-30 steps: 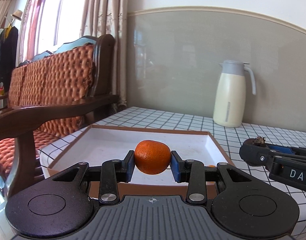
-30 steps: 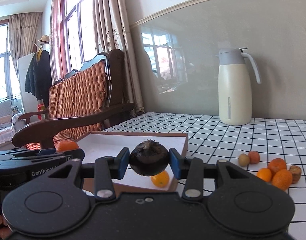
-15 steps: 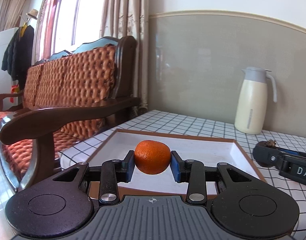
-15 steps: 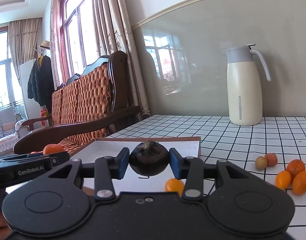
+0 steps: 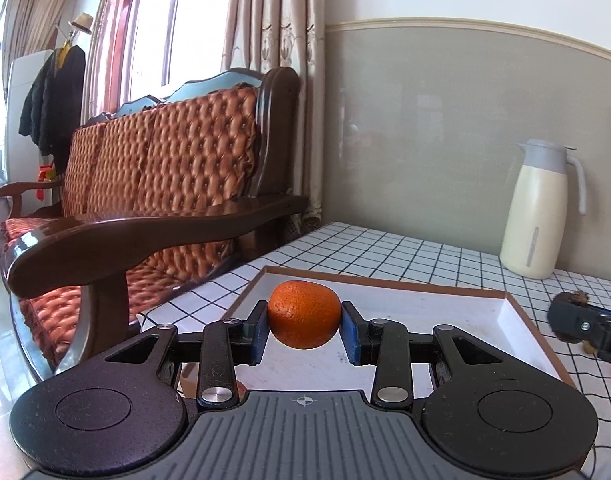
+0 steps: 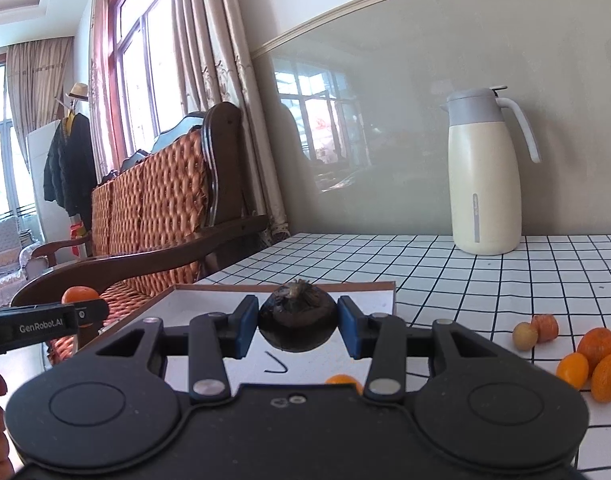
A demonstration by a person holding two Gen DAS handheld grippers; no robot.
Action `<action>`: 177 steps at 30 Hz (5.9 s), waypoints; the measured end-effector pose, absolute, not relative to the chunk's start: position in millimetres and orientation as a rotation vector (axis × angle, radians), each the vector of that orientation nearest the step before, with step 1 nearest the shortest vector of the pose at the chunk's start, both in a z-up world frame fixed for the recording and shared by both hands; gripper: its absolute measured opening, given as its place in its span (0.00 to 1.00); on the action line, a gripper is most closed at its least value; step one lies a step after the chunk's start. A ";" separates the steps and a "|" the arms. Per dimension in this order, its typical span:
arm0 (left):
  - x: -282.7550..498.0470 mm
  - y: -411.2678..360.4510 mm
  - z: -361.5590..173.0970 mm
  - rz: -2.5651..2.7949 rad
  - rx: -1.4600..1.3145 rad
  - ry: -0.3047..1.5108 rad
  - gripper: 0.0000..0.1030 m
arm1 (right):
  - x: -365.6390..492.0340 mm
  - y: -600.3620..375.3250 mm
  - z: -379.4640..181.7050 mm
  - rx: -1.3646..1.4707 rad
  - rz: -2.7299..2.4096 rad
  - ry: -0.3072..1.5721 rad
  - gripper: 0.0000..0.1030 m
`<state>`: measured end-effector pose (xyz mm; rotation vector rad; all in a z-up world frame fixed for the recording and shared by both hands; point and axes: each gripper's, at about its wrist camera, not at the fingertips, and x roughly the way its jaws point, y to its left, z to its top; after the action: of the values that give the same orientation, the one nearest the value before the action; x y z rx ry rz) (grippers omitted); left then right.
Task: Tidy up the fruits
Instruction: 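Lower both held fruits toward the tray floor with both tools, then open both tools to release the mandarin and mangosteen into the tray, then move both open tools back toward the fruit cluster on the table, then grasp a mandarin with the left tool while the right tool grasps another mandarin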
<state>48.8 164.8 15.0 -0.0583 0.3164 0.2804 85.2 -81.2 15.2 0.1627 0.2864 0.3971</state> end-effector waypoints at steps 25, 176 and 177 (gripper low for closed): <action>90.9 183.5 -1.6 0.323 -0.080 0.387 0.37 | 117.4 -68.9 6.7 0.120 0.343 0.347 0.34; 127.8 -159.1 -49.3 -0.338 0.197 0.495 0.47 | 77.6 -288.7 -30.1 0.251 -0.127 0.534 0.27; 130.6 -159.0 -50.2 -0.333 0.190 0.503 0.47 | 77.6 -289.4 -29.6 0.249 -0.127 0.534 0.27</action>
<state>130.6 -159.0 -50.2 0.1896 0.5025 -0.3331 77.6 -289.4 -29.6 0.2489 0.5336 -0.1271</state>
